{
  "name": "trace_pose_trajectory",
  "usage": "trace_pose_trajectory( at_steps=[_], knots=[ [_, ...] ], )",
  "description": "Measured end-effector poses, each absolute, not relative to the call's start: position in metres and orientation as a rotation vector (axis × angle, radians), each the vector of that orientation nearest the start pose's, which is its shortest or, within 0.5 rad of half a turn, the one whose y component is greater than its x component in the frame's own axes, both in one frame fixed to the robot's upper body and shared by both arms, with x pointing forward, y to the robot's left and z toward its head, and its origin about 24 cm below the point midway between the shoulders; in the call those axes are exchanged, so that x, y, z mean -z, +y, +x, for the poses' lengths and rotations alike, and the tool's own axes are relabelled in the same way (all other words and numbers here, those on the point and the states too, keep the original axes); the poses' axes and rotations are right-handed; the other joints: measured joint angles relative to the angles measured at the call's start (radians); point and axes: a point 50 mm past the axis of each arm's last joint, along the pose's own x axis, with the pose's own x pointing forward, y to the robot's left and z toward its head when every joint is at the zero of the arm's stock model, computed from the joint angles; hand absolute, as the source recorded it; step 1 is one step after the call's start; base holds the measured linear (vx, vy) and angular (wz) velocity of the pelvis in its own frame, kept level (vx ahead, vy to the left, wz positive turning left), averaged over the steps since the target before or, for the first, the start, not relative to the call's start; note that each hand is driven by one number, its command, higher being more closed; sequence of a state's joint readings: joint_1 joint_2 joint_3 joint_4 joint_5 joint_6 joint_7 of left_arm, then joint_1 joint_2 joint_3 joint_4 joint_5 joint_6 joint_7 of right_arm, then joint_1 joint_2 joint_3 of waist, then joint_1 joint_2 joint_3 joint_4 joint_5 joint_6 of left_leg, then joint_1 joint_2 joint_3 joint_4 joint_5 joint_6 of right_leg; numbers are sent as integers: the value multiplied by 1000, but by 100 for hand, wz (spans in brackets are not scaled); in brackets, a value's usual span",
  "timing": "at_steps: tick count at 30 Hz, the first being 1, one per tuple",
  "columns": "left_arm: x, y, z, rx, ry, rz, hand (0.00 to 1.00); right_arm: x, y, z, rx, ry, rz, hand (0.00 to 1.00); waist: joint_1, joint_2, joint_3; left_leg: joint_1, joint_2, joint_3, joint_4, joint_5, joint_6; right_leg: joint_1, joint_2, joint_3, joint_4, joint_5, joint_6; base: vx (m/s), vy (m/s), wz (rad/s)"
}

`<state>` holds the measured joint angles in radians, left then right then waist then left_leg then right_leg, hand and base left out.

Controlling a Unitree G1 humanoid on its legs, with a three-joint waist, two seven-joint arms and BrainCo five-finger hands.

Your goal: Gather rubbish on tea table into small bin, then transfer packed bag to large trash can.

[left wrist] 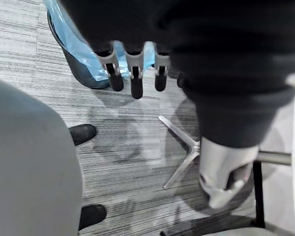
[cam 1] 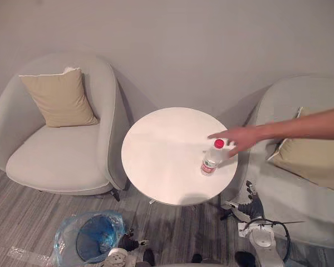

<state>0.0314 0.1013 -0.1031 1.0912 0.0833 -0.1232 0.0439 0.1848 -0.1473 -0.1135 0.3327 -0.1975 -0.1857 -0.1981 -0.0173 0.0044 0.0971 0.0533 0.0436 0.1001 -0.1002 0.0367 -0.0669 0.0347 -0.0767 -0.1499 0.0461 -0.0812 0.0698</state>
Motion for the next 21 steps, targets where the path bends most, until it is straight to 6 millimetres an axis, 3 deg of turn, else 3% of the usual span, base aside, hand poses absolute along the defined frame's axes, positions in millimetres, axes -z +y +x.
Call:
trace_pose_trajectory(
  at_steps=[12,21],
  knots=[
    [156,172,119,108,977,275,0,26,-214,210,242,197,-362,0,1,6,-14,-12,-3,-30,-1,6,8,12,10,-10,-19,6,-11,60,-9,6],
    [156,172,118,110,978,276,0,33,-215,211,248,226,-359,0,1,5,-14,0,-4,-42,-2,7,7,34,10,-12,-32,6,-12,-35,-3,3]
  ],
)
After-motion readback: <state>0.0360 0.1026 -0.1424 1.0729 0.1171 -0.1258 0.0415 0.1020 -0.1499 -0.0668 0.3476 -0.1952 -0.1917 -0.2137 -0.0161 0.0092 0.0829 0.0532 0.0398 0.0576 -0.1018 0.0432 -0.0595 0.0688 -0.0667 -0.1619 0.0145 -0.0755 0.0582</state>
